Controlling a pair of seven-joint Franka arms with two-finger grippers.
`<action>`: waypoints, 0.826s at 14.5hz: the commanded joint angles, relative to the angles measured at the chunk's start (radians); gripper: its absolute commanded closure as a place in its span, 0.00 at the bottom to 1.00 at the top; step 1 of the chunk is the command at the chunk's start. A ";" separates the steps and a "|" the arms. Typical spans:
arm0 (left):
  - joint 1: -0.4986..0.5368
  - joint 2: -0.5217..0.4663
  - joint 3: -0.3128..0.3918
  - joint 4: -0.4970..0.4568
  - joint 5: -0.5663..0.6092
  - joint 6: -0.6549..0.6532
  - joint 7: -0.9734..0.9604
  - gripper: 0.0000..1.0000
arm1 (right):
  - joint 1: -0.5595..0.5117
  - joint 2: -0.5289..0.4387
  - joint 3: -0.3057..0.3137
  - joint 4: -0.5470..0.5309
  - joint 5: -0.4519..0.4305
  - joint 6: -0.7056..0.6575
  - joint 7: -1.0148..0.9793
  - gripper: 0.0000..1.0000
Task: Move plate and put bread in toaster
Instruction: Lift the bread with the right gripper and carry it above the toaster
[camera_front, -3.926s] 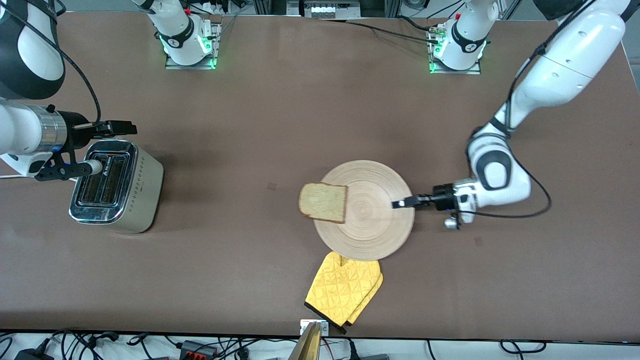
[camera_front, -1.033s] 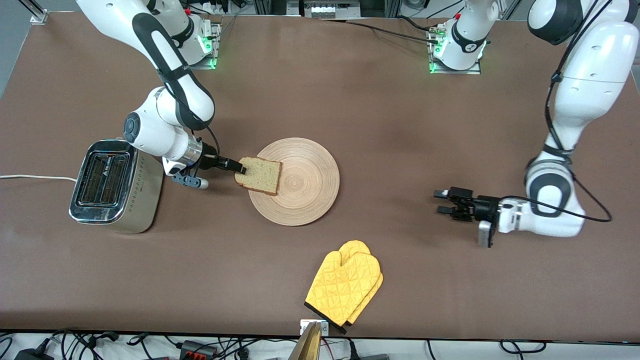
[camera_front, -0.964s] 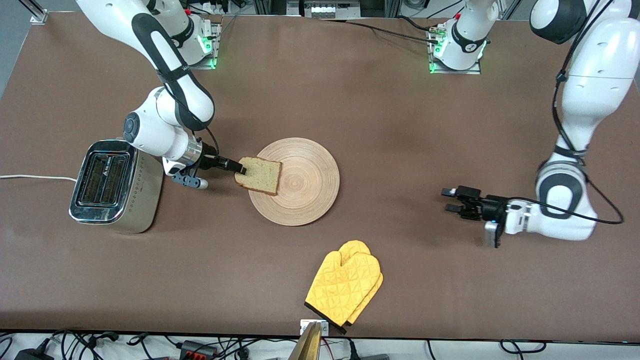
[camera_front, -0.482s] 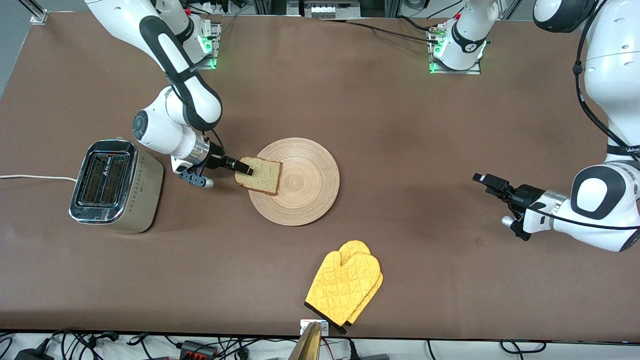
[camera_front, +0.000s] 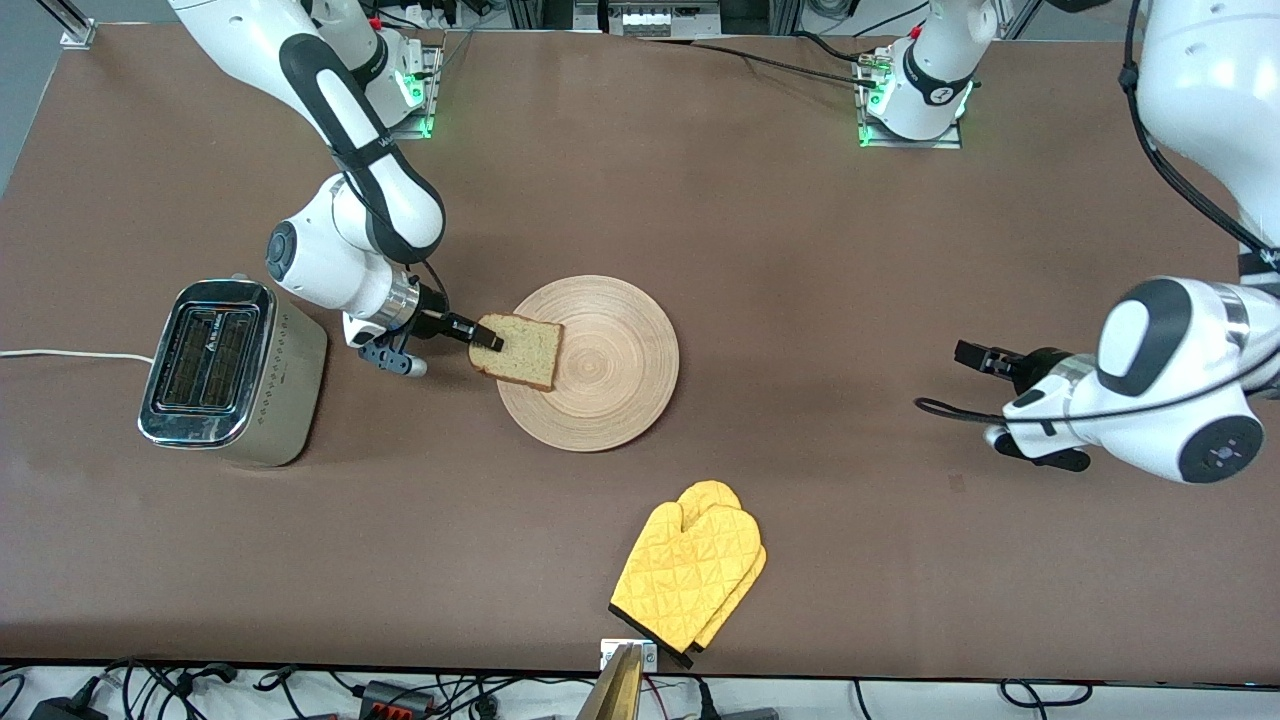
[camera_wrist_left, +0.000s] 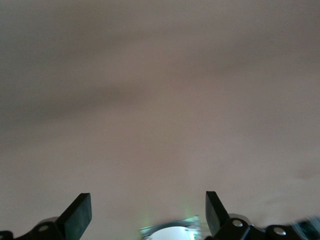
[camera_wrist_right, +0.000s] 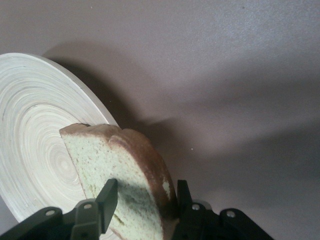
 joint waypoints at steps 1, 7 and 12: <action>0.000 -0.091 0.016 -0.011 0.069 -0.002 -0.018 0.00 | 0.005 -0.014 0.000 -0.002 0.036 0.009 -0.032 0.54; -0.032 -0.367 0.163 -0.120 -0.079 0.145 -0.008 0.00 | 0.006 -0.046 -0.002 0.050 0.036 -0.078 0.047 1.00; -0.136 -0.626 0.286 -0.449 -0.099 0.451 -0.014 0.00 | -0.007 -0.129 -0.075 0.087 -0.086 -0.273 0.049 1.00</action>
